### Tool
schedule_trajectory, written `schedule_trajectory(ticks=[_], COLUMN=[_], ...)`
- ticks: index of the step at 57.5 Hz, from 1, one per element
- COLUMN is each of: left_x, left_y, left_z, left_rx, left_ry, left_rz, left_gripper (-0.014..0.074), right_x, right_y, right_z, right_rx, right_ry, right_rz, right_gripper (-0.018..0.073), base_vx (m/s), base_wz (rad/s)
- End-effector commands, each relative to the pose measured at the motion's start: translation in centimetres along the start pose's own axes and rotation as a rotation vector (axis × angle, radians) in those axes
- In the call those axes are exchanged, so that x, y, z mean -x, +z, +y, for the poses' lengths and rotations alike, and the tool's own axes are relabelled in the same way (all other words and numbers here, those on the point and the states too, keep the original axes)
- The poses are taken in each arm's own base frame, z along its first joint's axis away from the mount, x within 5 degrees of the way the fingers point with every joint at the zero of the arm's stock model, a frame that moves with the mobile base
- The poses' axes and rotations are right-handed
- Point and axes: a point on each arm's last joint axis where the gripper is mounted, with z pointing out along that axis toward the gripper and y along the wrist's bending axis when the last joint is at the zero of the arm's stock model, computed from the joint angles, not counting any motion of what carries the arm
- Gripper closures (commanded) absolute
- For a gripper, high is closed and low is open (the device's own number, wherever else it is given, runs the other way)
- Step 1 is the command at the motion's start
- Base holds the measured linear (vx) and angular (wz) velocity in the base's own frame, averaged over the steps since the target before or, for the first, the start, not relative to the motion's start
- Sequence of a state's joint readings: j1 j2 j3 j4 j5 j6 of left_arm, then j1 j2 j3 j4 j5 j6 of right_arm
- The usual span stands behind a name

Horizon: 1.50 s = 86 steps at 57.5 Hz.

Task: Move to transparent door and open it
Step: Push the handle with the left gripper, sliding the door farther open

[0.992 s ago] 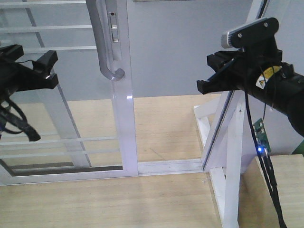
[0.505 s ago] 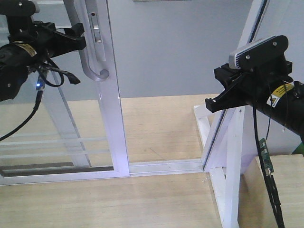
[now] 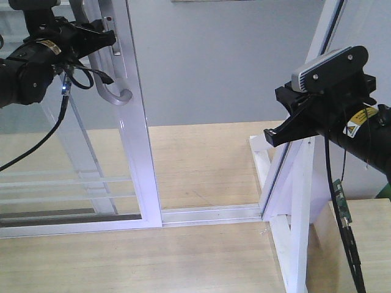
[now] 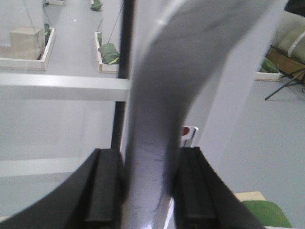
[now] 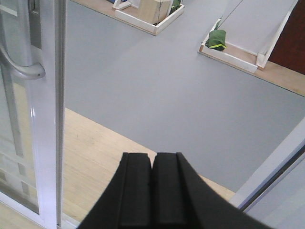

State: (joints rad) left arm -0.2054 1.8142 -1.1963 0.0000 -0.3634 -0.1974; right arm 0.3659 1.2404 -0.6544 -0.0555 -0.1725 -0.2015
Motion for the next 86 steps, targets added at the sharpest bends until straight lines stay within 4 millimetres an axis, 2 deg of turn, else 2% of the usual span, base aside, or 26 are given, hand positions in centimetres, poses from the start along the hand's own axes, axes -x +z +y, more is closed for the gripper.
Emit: schedule_trajectory(ticks=[1,5,20,36,55,76,86], left_x=[3.7,3.7,5.2,7.2,8.5,9.4,10.1], left_y=[-1.0,-1.0,-2.0,-3.6,-4.9,-6.4,-8.9], left_z=[-0.6,-0.2,1.5,3.1,5.4,6.2,5.9], left_rx=[-0.021,-0.011,0.034,0.092,0.158,0.198,0.217], left_ry=[-0.03,-0.011,-0.004,0.097,0.104,0.149,0.283], left_rz=[-0.151,-0.143,-0.159,-0.169,-0.174,-0.126,-0.098], left_gripper=[0.0489,0.0606,0.06,0.0598,0.0598,0.0598,0.0598], right_x=[2.1,2.1,2.1,2.1,1.9,1.8,1.9], right_y=[-0.6,-0.6,-0.6,-0.6,-0.6,-0.6,-0.8], right_z=[-0.6,-0.6,-0.6,-0.6,-0.6,-0.5,-0.6], right_rx=[-0.034,-0.034,-0.034,-0.034,-0.031,-0.027,-0.029], right_ry=[-0.011,-0.011,-0.01,-0.005,-0.001,-0.002,-0.002], right_rz=[-0.133,-0.133,-0.132,-0.132,-0.116,-0.096,-0.104], right_gripper=[0.0559,0.0559,0.0559,0.0559,0.0559,0.0559,0.0559], base_vx=[0.0,0.0,0.0,0.0,0.0,0.0,0.0], base_wz=[0.0,0.0,0.0,0.0,0.0,0.0,0.0])
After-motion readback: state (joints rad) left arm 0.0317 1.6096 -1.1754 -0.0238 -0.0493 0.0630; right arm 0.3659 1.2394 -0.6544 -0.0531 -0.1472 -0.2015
